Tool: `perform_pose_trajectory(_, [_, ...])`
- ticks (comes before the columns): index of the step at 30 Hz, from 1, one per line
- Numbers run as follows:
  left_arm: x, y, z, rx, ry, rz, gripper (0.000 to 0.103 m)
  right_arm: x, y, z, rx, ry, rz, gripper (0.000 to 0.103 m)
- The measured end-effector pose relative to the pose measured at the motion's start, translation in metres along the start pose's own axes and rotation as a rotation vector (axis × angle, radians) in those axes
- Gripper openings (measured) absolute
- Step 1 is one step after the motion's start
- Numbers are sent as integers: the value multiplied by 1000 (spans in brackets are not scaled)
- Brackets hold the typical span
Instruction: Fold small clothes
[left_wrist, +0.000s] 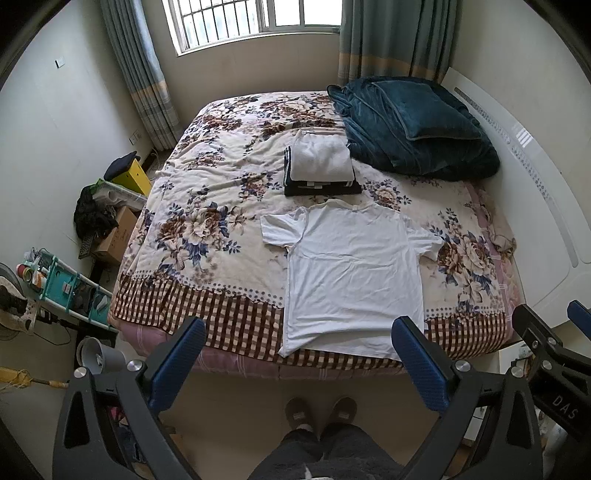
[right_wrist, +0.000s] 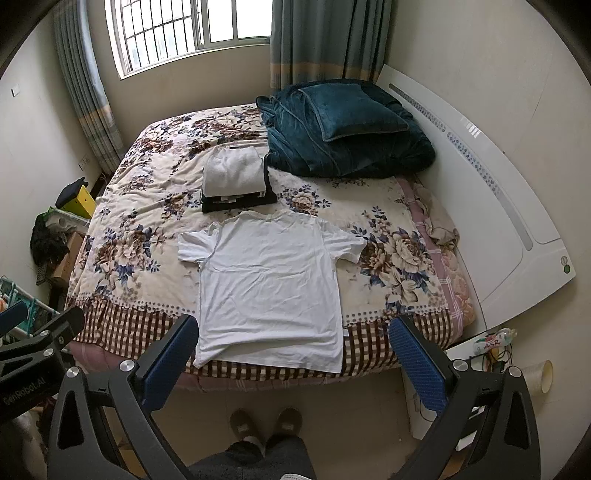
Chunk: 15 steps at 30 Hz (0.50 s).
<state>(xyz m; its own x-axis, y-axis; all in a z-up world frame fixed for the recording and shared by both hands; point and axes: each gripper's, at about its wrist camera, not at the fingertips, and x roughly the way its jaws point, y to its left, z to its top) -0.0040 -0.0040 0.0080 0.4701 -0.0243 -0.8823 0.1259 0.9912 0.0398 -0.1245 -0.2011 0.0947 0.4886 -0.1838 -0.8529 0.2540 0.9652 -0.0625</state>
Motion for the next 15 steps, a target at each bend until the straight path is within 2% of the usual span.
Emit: perform_pose_trajectory(15, [-1, -2, 0, -1, -4, 0, 103, -4, 3, 2, 1, -4, 2, 103])
